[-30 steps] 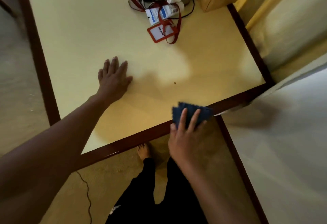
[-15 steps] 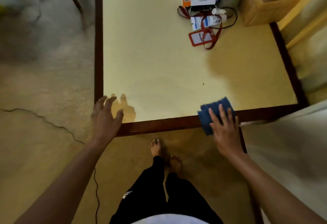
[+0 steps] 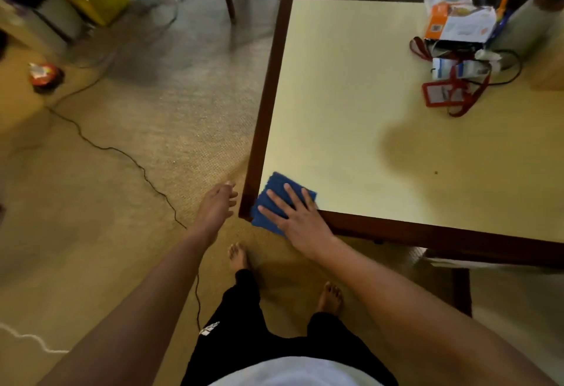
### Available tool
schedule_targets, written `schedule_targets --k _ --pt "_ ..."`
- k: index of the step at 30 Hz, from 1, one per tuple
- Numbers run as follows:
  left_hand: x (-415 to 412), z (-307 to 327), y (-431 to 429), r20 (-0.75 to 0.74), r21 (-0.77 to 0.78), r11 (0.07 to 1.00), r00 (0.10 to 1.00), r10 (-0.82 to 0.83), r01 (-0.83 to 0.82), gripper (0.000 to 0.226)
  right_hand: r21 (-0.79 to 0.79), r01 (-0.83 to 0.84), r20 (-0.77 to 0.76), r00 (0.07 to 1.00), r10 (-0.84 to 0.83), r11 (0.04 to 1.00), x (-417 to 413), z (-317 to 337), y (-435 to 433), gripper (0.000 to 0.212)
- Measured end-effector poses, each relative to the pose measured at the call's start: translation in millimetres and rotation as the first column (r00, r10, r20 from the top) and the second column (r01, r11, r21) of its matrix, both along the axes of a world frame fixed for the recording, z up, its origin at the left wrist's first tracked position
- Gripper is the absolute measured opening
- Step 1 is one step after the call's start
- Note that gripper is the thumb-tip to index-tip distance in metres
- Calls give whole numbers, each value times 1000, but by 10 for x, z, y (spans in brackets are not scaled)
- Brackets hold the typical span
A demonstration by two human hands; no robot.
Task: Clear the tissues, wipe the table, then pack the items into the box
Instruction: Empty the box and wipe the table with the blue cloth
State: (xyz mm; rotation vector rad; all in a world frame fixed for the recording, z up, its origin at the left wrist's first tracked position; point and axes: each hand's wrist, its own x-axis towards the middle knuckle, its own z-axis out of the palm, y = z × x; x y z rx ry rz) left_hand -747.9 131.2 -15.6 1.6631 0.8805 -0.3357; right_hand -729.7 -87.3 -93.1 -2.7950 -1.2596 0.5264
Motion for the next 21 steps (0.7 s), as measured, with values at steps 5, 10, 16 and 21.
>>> schedule_targets --k 5,10,16,21 --pt "152 -104 674 -2 12 1000 1000 -17 17 35 -30 -60 -49 997 58 998 88 -47 864 63" --pt "589 -214 1551 -1 -26 995 996 -94 94 37 -32 370 -16 929 -370 929 567 -59 1420 60" --pt "1280 -121 2376 19 -1 960 960 -279 279 27 -35 669 3 743 -670 742 1776 -62 1740 67" --pt "1792 23 2571 45 31 903 902 -430 429 23 -20 754 32 657 -753 656 1357 -82 1756 76"
